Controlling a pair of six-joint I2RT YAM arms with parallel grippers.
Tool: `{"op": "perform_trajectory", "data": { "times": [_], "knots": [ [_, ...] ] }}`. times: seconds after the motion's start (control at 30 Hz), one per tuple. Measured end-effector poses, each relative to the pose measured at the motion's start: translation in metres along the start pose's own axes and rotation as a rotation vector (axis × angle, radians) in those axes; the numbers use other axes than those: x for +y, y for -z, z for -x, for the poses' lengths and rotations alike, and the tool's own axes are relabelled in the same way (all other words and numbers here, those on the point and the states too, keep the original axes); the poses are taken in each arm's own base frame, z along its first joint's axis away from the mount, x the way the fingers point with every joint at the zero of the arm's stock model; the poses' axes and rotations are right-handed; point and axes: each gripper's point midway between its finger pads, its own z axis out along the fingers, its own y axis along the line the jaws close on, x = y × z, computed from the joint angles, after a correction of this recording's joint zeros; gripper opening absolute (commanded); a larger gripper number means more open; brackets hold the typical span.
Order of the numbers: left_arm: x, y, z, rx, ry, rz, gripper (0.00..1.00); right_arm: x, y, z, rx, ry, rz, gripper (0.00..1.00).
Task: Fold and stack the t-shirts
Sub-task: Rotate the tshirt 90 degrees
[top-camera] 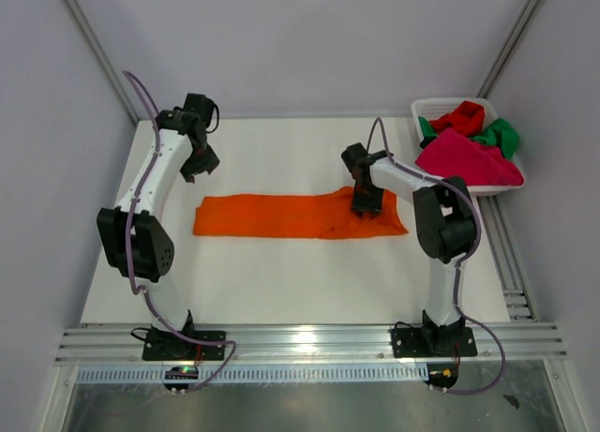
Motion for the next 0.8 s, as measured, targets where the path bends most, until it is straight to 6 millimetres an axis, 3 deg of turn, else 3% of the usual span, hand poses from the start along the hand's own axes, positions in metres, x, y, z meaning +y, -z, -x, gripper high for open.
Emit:
{"op": "perform_trajectory", "data": {
  "times": [0.37, 0.57, 0.8],
  "knots": [
    [0.006, 0.005, 0.003, -0.012, -0.002, 0.021, 0.51, 0.037, -0.017, 0.089, -0.081, -0.033, 0.066, 0.41],
    [0.009, 0.02, 0.004, -0.02, 0.022, -0.023, 0.51, 0.051, -0.026, 0.136, -0.131, -0.041, 0.132, 0.41],
    [0.028, 0.021, -0.037, 0.067, 0.029, -0.038, 0.51, 0.077, -0.03, 0.168, -0.158, -0.028, 0.266, 0.43]
  ]
}}
